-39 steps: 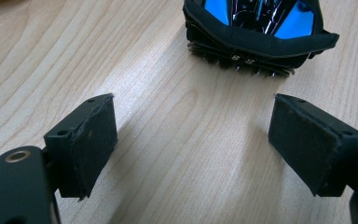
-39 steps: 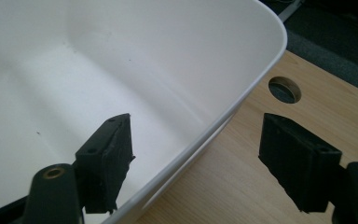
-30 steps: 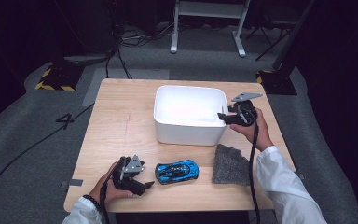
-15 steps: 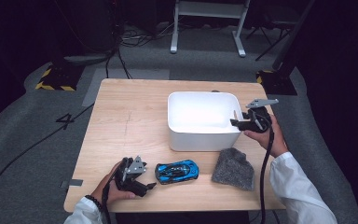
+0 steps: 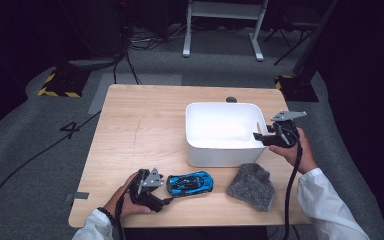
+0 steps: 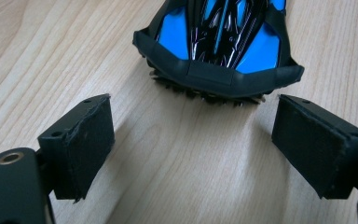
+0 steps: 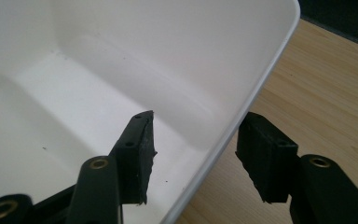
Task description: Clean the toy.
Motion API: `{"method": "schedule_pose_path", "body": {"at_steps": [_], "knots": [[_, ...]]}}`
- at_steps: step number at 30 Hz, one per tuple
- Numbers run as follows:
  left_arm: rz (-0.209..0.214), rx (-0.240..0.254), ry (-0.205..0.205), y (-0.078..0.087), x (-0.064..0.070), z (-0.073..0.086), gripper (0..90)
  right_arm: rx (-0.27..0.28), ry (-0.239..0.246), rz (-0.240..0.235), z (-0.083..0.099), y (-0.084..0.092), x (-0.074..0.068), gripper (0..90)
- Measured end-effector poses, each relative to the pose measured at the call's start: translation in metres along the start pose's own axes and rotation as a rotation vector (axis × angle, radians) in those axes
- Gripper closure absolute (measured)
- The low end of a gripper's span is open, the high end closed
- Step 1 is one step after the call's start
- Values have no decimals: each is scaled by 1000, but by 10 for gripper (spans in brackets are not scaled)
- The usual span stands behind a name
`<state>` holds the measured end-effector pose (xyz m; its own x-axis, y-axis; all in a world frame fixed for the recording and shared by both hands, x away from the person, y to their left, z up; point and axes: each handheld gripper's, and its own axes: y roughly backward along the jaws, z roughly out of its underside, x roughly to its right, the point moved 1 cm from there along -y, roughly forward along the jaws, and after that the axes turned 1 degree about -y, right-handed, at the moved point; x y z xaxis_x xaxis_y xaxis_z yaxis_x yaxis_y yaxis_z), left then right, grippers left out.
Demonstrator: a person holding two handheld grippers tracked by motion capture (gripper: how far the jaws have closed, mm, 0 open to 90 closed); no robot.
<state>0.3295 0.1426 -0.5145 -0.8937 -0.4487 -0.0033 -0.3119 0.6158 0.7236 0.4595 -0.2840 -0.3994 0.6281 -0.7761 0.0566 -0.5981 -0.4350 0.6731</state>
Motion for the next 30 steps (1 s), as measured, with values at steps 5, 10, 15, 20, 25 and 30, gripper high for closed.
{"method": "schedule_pose_path", "body": {"at_steps": [5, 10, 15, 20, 25, 30], "knots": [[11, -2, -5, -5, 2, -5, 119, -2, -7, -2, 3, 3, -3, 460], [25, -15, -22, -12, 1, -12, 84, -10, -11, -5, 5, 5, -7, 445], [39, -22, -37, -18, 0, -18, 36, -6, -14, -14, 6, 6, -10, 438], [66, -34, -69, -23, -2, -23, 11, 1, -20, -29, 7, 6, -9, 424], [121, -32, -129, -28, -3, -29, 12, -2, -13, -29, 6, 6, -9, 415], [139, -5, -150, -26, -3, -28, 126, 0, -14, -24, 5, 5, -8, 360]]}}
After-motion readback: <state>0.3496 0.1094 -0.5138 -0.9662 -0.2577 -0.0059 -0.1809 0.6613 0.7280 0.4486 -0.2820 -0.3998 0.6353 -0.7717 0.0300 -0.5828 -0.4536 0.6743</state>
